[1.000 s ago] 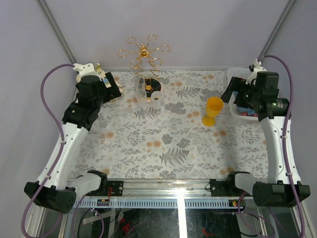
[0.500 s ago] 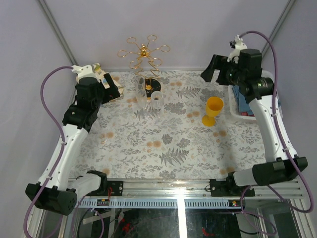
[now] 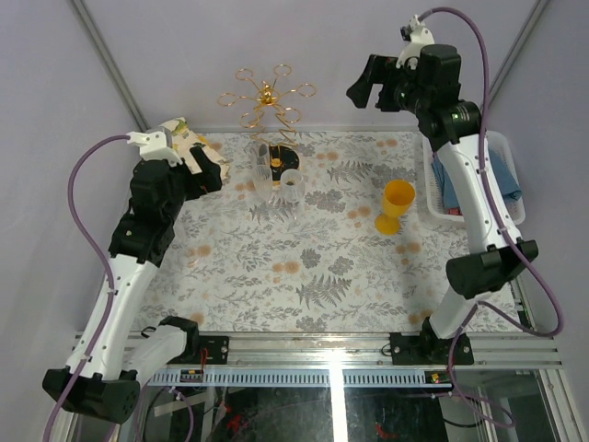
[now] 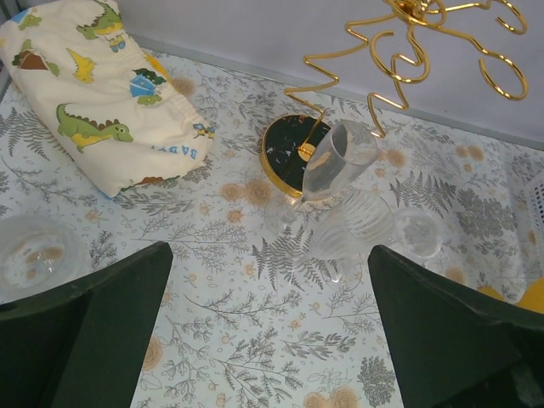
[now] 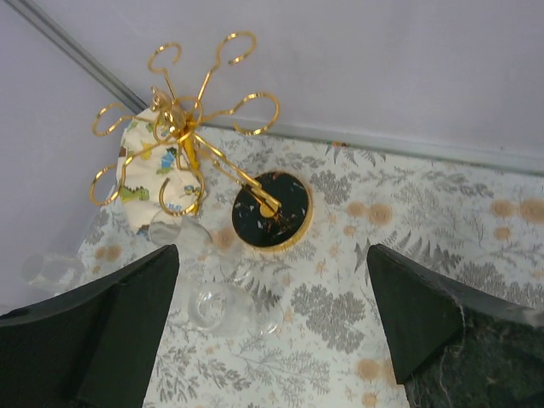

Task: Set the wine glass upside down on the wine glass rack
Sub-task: Move the wine rack to the center of the board.

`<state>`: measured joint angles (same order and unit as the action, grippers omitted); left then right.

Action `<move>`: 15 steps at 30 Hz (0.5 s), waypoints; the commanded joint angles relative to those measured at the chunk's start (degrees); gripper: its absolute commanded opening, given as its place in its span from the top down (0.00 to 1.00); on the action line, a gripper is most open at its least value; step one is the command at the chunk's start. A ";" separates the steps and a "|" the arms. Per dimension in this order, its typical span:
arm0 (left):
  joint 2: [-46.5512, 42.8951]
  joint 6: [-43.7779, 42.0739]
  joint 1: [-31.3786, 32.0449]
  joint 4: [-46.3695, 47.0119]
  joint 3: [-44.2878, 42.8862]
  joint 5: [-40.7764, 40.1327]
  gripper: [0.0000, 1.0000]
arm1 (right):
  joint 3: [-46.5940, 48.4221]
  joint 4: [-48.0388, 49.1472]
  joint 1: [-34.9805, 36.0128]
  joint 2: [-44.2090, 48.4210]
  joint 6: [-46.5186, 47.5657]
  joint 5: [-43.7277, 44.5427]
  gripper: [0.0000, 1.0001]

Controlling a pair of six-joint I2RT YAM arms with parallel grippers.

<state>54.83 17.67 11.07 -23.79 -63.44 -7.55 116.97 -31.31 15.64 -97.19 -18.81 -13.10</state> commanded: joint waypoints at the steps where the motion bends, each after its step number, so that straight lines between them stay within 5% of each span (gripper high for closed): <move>1: -2.26 -2.24 -1.18 5.46 2.71 4.81 0.00 | 11.34 3.23 0.75 -5.48 1.63 -1.49 0.00; 15: -4.32 -1.89 -4.97 6.81 5.40 8.44 0.00 | 24.29 12.95 3.74 -16.12 2.75 -7.67 0.00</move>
<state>52.07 16.60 7.11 -21.28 -59.27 -0.86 135.28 -24.43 17.67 -111.59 -17.61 -17.82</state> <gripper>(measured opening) 0.996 0.994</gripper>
